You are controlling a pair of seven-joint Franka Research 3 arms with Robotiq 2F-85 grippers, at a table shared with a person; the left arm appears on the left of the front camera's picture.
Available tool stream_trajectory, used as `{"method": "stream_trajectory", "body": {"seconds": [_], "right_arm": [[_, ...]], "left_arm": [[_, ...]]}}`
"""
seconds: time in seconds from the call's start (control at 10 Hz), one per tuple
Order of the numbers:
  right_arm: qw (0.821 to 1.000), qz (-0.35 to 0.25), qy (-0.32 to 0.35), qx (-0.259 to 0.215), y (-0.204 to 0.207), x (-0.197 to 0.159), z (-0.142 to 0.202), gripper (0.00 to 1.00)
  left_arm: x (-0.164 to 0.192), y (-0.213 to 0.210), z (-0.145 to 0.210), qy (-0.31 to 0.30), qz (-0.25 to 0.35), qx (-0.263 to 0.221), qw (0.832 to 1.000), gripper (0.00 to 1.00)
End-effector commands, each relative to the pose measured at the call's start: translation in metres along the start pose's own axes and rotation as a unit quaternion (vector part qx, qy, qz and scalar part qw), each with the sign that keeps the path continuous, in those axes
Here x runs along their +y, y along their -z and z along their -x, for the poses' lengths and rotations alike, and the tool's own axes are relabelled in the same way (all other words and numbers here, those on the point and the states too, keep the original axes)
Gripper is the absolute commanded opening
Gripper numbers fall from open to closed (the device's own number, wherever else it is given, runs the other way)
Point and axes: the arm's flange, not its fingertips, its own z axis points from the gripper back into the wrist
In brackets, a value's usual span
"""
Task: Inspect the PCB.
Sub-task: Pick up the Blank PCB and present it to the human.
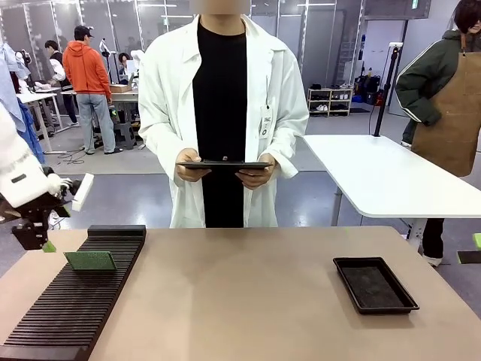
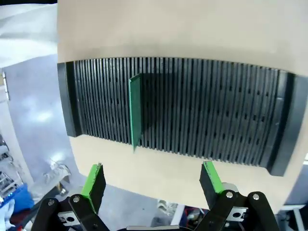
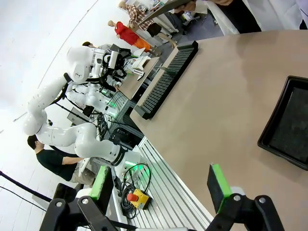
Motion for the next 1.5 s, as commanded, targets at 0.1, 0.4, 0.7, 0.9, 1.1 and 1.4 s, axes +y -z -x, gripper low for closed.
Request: {"method": "stream_trajectory", "body": {"seconds": [0.1,0.4,0.7,0.9,1.1,1.4], "right_arm": [[1.000,-0.005,-0.008,-0.003,-0.001,0.000,-0.002,1.00],[1.000,-0.005,-0.008,-0.003,-0.001,0.000,-0.002,1.00],[1.000,-0.005,-0.008,-0.003,-0.001,0.000,-0.002,1.00],[1.000,-0.005,-0.008,-0.003,-0.001,0.000,-0.002,1.00],[1.000,-0.005,-0.008,-0.003,-0.001,0.000,-0.002,1.00],[1.000,-0.005,-0.008,-0.003,-0.001,0.000,-0.002,1.00]], "left_arm": [[0.020,0.045,0.005,0.005,0.000,0.011,1.000,1.00],[0.034,0.081,0.009,0.003,0.023,0.020,1.000,1.00],[0.039,0.119,0.021,-0.024,0.046,0.023,0.998,1.00],[0.039,0.135,0.028,-0.040,0.061,0.013,0.997,1.00],[0.038,0.144,0.030,-0.052,0.064,0.008,0.997,0.93],[0.038,0.156,0.033,-0.056,0.072,0.021,0.996,0.00]]}}
